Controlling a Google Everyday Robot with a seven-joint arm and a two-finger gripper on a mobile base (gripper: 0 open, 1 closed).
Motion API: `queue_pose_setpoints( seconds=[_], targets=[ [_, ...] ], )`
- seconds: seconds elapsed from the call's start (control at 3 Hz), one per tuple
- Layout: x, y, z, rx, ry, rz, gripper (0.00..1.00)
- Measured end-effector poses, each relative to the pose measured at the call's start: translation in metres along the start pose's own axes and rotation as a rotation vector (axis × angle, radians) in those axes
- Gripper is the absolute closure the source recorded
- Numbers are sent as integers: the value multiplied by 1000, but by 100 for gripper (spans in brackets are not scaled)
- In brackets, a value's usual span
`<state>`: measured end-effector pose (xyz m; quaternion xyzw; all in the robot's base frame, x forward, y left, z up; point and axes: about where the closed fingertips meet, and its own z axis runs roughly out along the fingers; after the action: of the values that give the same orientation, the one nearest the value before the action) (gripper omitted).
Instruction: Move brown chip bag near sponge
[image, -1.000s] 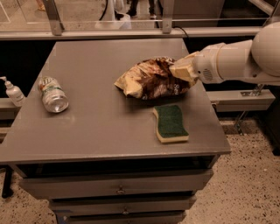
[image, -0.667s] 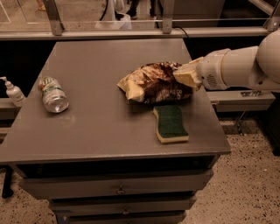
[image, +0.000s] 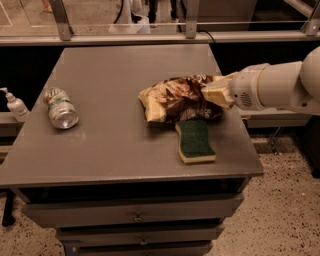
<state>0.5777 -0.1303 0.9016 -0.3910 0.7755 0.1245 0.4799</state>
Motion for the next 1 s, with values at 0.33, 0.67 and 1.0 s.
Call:
queue_pose_setpoints(
  seconds=[0.33,0.67,1.0],
  targets=[
    [2,3,-4,6,0,14,14],
    [4,4,-10,4,-45,48,0],
    [7,-3,-26,-6,-144,87,0]
  ],
)
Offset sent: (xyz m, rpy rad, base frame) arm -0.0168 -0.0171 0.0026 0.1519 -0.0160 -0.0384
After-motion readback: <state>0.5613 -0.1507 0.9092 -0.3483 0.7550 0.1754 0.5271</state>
